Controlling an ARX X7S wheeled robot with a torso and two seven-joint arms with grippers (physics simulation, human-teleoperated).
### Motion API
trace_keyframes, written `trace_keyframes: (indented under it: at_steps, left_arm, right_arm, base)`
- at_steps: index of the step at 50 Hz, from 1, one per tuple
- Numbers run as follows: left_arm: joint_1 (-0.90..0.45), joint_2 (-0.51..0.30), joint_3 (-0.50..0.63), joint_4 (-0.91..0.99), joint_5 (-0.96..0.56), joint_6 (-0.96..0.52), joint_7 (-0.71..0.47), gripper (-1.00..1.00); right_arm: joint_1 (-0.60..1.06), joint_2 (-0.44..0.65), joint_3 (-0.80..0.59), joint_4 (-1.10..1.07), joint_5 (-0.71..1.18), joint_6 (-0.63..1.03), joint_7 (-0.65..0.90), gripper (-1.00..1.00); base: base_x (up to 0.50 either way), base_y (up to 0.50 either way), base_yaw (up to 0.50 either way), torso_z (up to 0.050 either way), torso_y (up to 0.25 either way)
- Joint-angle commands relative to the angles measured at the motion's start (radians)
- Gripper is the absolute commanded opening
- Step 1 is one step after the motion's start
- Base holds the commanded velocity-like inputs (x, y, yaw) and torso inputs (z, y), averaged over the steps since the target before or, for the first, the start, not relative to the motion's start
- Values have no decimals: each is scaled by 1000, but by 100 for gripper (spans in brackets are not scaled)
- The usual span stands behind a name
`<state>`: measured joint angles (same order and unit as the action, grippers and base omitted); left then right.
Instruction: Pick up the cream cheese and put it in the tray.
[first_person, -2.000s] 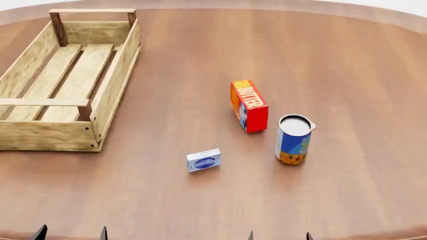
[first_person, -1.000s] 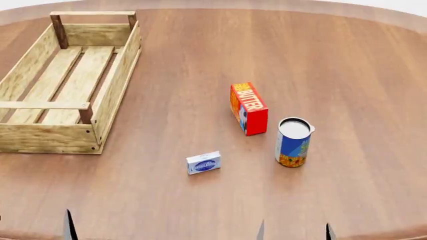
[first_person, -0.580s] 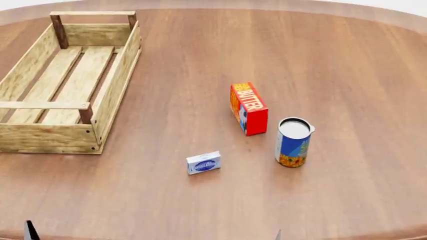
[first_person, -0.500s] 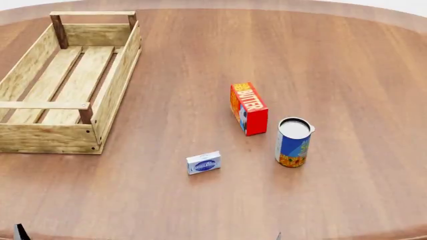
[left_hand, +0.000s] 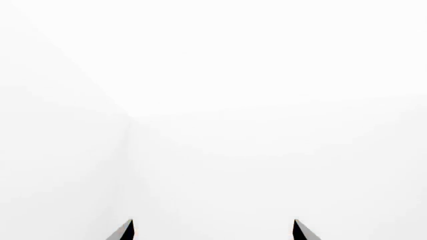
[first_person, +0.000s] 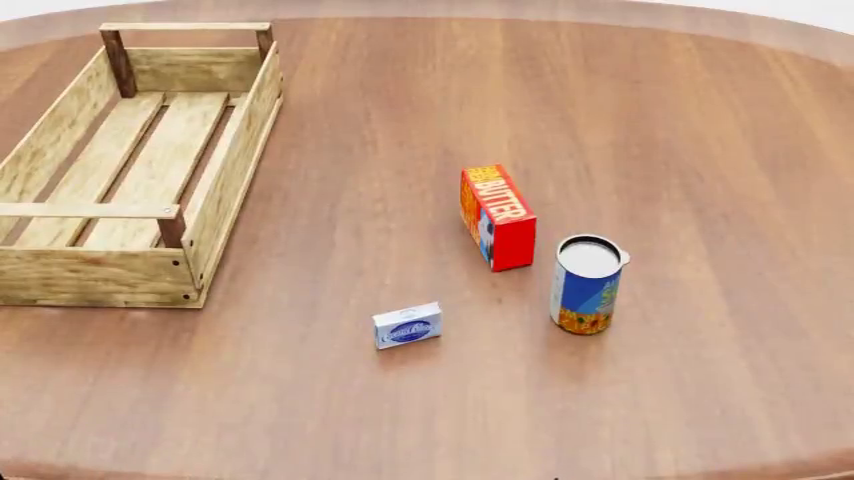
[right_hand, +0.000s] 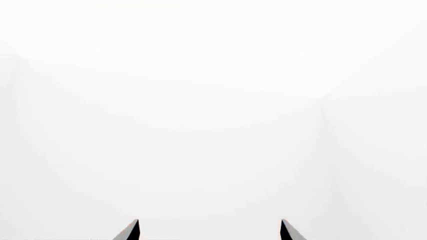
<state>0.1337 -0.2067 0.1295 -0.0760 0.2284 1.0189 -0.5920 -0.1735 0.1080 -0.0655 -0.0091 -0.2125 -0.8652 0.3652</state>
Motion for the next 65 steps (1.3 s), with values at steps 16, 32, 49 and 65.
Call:
trace_keyframes:
  at_steps: [16,32,49,65]
  left_arm:
    - [-7,-52,51,5,37,-7,-110,100]
    - [-11,-71,72,7,41,-15,-144,100]
    - [-14,-89,86,14,31,-23,-174,100]
    - [-13,-102,97,24,30,-32,-195,100]
  right_arm:
    - [2,15,-25,-16,-23,48,37,100]
    - [4,26,-43,-20,-25,67,52,100]
    - [6,41,-60,-29,-10,89,63,100]
    - [6,49,-74,-37,-13,111,75,100]
  base:
    - [0,91,0,0,0]
    - [0,131,0,0,0]
    - [0,152,0,0,0]
    - [0,198,0,0,0]
